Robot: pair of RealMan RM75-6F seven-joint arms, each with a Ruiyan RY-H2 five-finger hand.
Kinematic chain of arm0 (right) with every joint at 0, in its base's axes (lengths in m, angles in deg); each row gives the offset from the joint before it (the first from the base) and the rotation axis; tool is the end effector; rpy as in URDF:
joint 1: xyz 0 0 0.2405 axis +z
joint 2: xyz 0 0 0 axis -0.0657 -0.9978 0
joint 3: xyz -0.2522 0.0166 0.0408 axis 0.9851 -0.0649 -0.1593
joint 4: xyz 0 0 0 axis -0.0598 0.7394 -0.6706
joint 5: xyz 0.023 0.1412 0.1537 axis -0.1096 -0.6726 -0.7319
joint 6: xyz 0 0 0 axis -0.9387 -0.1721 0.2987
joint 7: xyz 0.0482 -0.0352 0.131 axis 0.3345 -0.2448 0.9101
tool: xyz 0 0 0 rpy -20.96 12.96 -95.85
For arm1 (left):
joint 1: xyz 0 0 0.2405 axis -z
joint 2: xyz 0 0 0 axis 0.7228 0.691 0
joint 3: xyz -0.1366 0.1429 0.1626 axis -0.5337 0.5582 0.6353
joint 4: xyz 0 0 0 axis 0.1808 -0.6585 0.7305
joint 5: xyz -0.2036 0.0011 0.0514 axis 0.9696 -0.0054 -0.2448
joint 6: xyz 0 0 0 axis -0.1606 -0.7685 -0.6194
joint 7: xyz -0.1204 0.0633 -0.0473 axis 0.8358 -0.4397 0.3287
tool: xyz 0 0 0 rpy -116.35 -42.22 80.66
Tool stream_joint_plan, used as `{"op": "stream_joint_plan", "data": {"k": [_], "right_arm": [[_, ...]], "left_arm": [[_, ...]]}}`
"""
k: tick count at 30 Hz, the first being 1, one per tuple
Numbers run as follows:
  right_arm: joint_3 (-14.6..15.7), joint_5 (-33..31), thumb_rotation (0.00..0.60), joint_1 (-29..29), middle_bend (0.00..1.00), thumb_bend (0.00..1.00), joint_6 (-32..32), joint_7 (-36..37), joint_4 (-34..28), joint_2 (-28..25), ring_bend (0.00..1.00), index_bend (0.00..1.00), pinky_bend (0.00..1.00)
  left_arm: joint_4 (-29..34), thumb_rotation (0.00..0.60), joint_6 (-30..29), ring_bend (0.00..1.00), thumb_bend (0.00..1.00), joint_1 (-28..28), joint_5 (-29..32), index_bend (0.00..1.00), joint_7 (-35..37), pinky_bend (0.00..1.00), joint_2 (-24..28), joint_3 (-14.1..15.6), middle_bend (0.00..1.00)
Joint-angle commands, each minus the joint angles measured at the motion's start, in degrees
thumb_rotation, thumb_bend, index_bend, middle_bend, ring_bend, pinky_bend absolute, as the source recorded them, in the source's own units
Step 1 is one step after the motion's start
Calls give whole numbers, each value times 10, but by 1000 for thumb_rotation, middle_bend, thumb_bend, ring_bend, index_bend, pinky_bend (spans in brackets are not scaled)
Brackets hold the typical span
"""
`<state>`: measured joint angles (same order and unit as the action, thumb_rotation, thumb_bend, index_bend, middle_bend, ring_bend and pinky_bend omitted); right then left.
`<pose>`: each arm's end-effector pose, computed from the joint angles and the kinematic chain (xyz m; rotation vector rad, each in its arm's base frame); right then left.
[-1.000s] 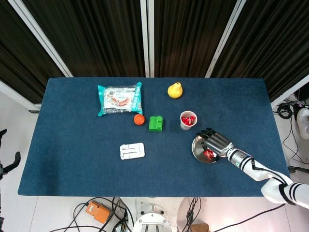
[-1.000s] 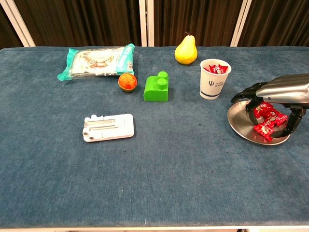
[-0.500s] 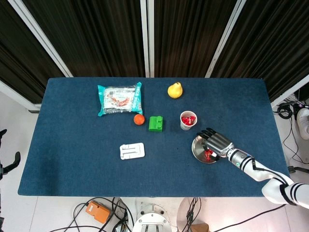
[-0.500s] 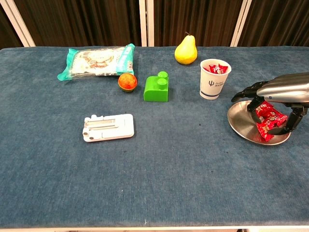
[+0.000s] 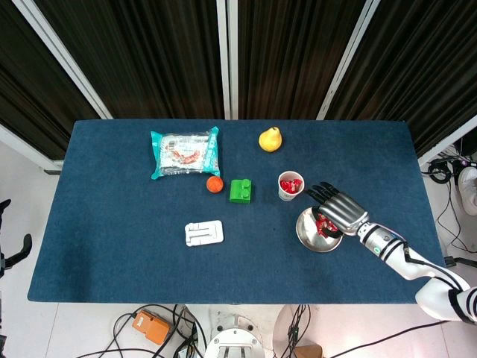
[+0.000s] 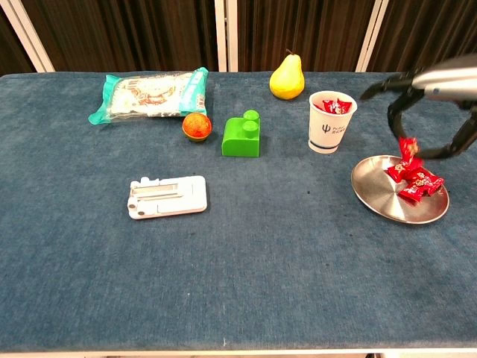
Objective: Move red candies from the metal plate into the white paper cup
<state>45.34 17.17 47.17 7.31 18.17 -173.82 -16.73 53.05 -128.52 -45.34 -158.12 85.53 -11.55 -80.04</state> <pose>-0.2072 -0.3294 0.0827 2.1916 -0.7782 0.7512 -0.3262 0.1736 0.1853 -1.0169 -1.0561 -0.8661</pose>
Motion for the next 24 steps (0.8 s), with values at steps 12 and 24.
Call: {"op": "stream_joint_plan", "data": {"k": [12, 24], "right_arm": [[-84, -74, 600, 67, 95, 612, 75, 8, 90, 36, 0, 626, 0], [-99, -70, 600, 120, 95, 612, 114, 59, 195, 126, 0, 619, 0]], "left_arm": [[1, 600, -5, 0, 348, -2, -4, 119, 0, 0, -1, 1, 0], [0, 600, -5, 0, 348, -4, -3, 119, 7, 0, 3, 0, 0]]}}
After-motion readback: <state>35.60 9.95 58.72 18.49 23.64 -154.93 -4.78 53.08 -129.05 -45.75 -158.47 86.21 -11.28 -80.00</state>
